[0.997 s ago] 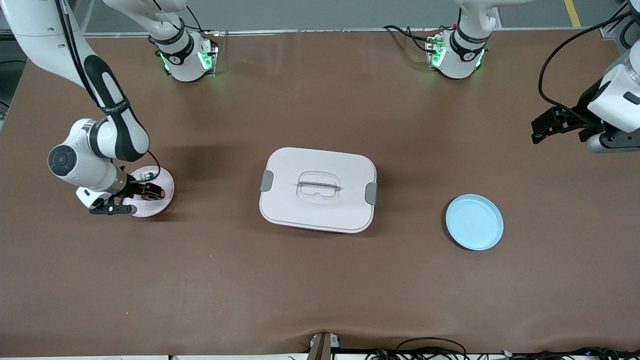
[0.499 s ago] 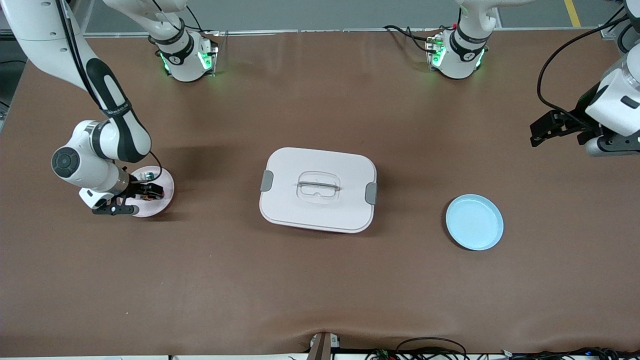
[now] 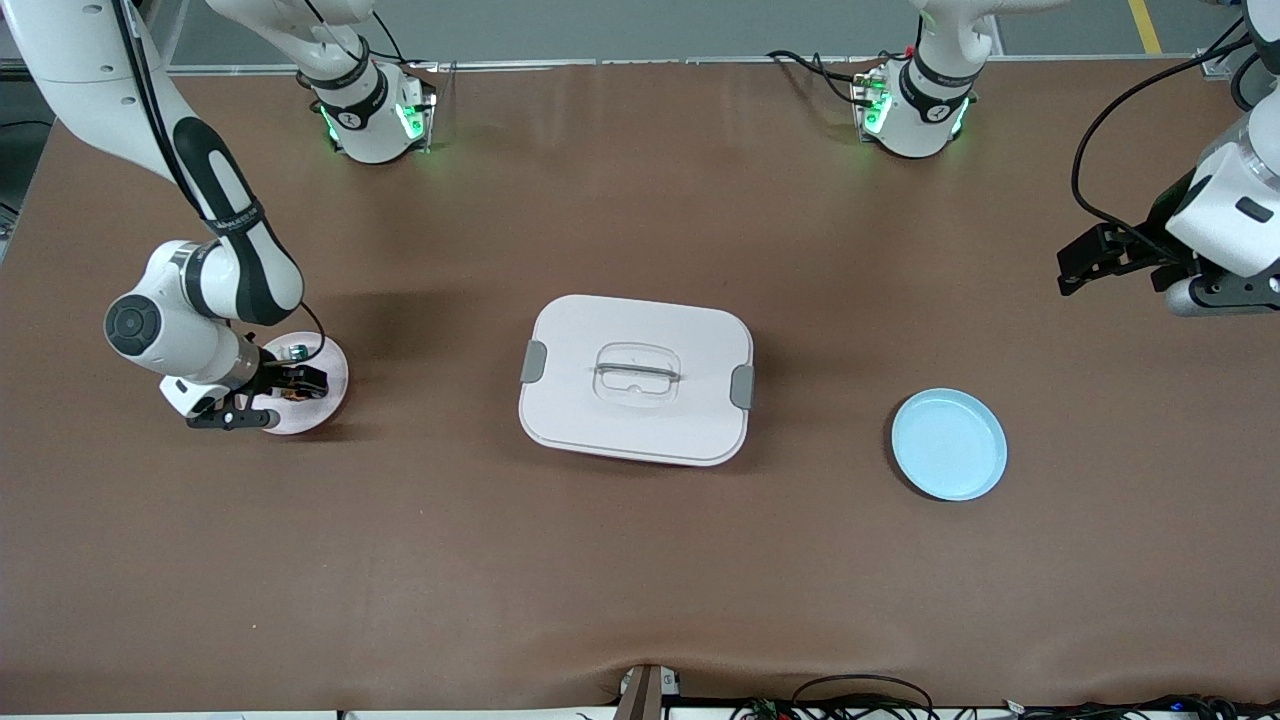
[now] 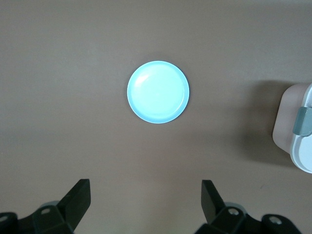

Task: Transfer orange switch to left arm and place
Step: 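Close the right gripper on the orange-and-black switch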

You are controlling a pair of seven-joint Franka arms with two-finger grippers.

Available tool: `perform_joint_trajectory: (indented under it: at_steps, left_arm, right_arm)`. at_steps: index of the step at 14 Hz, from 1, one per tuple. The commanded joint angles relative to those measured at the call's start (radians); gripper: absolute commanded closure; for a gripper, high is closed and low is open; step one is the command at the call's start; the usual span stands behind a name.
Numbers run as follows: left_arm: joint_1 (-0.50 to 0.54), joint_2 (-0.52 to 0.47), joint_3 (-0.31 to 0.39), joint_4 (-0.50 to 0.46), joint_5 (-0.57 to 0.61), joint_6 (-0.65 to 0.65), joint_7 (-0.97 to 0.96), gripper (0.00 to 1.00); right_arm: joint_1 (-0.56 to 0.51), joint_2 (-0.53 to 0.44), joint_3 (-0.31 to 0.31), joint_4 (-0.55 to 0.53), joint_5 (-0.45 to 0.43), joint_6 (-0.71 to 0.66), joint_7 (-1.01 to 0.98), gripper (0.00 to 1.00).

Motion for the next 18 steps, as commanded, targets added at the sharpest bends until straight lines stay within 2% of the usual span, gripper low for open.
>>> perform_joint_trajectory:
  at_steps: [1,5,6,7,11,15,18]
  left_arm:
    - [0.0,-0.004,-0.005,-0.003,0.021,0.008,0.003,0.0]
    - [0.0,-0.004,-0.006,-0.005,0.021,0.006,0.003,0.0]
    - [0.0,-0.004,-0.005,-0.005,0.021,0.008,0.003,0.0]
    - [0.0,-0.004,-0.005,-0.005,0.021,0.008,0.005,0.0]
    - [-0.002,-0.004,-0.005,-0.002,0.019,0.011,0.003,0.0]
    - [-0.002,-0.004,-0.005,-0.002,0.021,0.014,0.003,0.0]
    - [-0.002,-0.004,-0.006,-0.002,0.021,0.014,0.003,0.0]
  right_arm:
    - [0.003,0.006,0.0,-0.005,0.014,0.002,-0.018,0.0]
    - [0.003,0.009,0.008,-0.005,0.014,-0.003,-0.02,0.0]
    - [0.004,0.009,0.008,-0.005,0.014,-0.003,-0.027,0.21]
    - [0.003,0.007,0.008,-0.005,0.014,-0.01,-0.064,0.98]
    - [-0.005,0.003,0.012,0.008,0.034,-0.047,-0.07,1.0]
    - [0.0,-0.039,0.011,0.149,0.279,-0.388,-0.055,1.0]
    - [0.006,-0.108,0.014,0.213,0.295,-0.582,0.116,1.0]
